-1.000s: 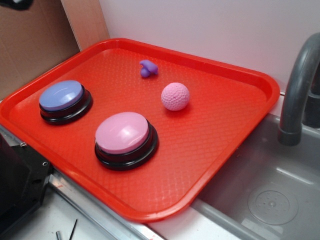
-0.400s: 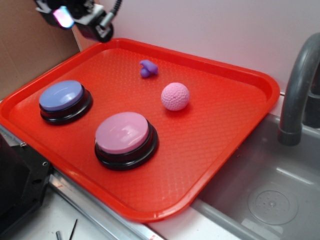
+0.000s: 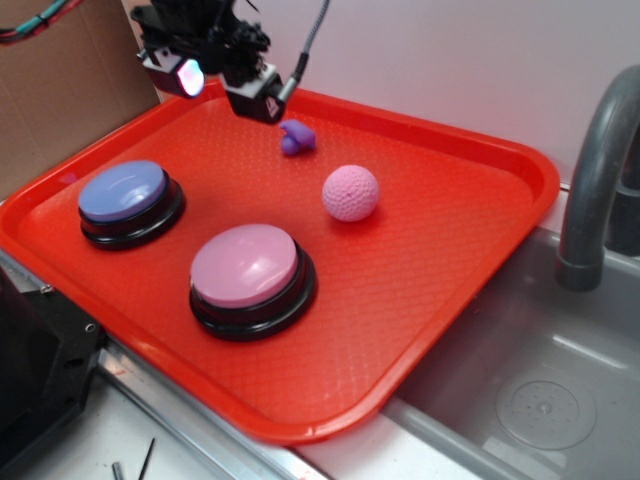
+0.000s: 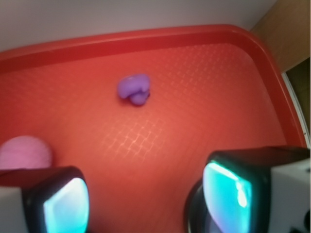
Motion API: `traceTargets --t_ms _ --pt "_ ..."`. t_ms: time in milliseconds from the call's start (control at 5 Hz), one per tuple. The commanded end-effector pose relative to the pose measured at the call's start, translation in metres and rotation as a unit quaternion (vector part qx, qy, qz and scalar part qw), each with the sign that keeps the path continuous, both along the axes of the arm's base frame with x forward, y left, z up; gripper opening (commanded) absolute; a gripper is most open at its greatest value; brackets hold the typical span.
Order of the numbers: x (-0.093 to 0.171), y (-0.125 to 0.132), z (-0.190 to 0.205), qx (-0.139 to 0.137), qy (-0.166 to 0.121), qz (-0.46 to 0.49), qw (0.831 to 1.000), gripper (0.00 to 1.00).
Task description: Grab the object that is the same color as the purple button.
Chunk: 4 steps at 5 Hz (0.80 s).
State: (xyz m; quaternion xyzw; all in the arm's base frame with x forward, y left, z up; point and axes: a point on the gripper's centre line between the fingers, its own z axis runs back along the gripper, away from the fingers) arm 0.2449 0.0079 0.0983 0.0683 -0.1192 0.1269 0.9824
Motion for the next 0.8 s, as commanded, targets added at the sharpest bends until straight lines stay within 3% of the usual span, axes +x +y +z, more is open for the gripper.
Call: traceTargets --t_ms 0,400,600 --pt "0.04 0.013 -0.023 0.028 0.001 0.048 0.998 1.0" --pt "0.087 0.029 -0.047 0.036 0.004 0.075 0.996 1.0" --pt "0.097 0.033 -0.057 0.042 0.016 0.075 0.996 1.0"
